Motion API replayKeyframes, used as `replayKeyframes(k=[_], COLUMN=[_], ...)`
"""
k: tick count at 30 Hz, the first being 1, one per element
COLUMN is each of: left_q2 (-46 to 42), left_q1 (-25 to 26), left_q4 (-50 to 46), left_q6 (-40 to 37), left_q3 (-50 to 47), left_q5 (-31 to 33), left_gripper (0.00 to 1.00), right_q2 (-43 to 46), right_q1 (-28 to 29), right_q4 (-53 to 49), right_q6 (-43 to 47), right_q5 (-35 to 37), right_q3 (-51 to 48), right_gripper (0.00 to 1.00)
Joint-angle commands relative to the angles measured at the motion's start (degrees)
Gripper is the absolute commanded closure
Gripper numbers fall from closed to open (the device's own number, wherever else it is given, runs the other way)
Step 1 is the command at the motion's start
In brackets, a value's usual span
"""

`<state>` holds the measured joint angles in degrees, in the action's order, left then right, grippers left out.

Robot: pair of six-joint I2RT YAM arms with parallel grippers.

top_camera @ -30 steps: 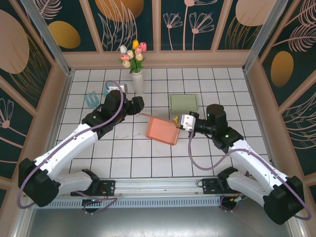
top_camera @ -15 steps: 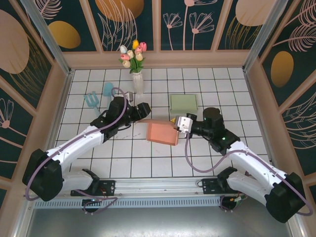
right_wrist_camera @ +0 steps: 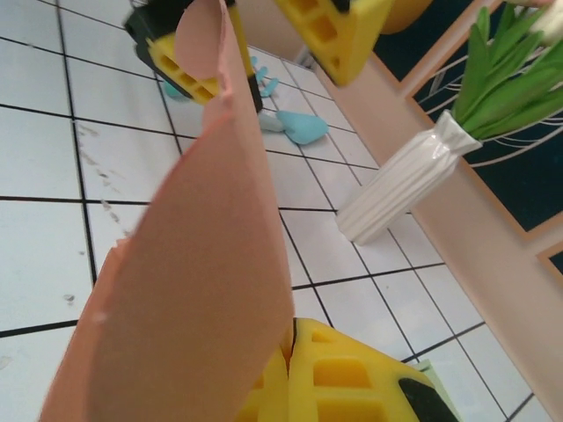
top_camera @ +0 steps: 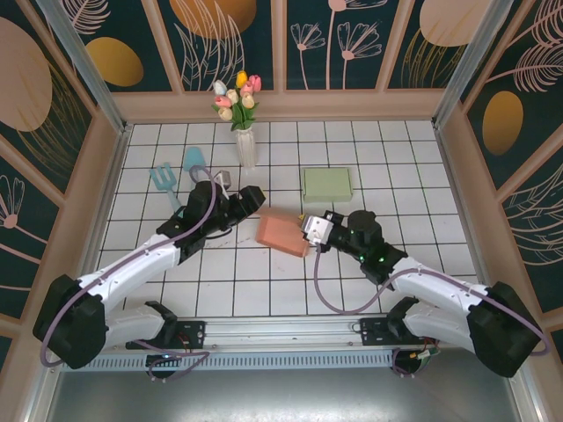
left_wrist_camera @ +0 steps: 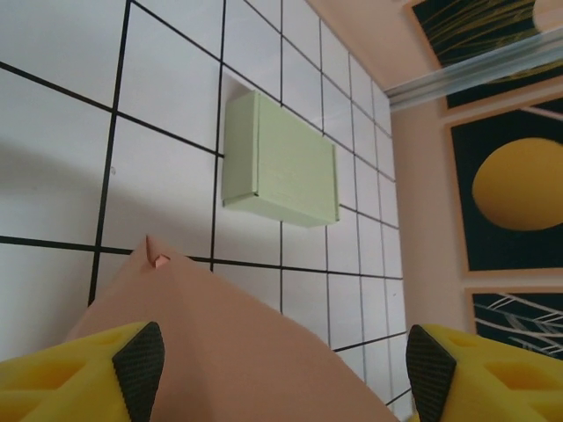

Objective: Fold the paper box

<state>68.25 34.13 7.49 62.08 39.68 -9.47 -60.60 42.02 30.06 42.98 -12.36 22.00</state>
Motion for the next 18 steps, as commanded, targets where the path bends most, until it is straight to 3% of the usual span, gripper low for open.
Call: replayKeyframes(k=[1,3,7,18], left_q2=[-1.6,-1.6,-1.3,7.0], left_q1=[0.3,0.4,0.3,-1.5], left_q4=[3.4,2.2,-10.8,-20.6], left_q6=[4.6,3.4,-6.1,-15.8], left_q3=[-2.6,-2.0,5.4,22.1], left_q5=[1.5,3.3,16.0,17.9], left_gripper=[0.25,0.25,0.16,0.11], right_q2=[-1.4,-2.3,-2.1,1.9], right_q1=[1.0,1.4,1.4,1.0], right_q4=[13.8,14.8,13.5,9.2], right_q6=[-3.6,-3.8,-2.7,-0.8], right_q5=[6.1,6.0,5.1,-6.9], right_q3=[-2.0,-2.6,-3.5,-5.7], right_gripper=[1.00,1.00,1.00,1.00])
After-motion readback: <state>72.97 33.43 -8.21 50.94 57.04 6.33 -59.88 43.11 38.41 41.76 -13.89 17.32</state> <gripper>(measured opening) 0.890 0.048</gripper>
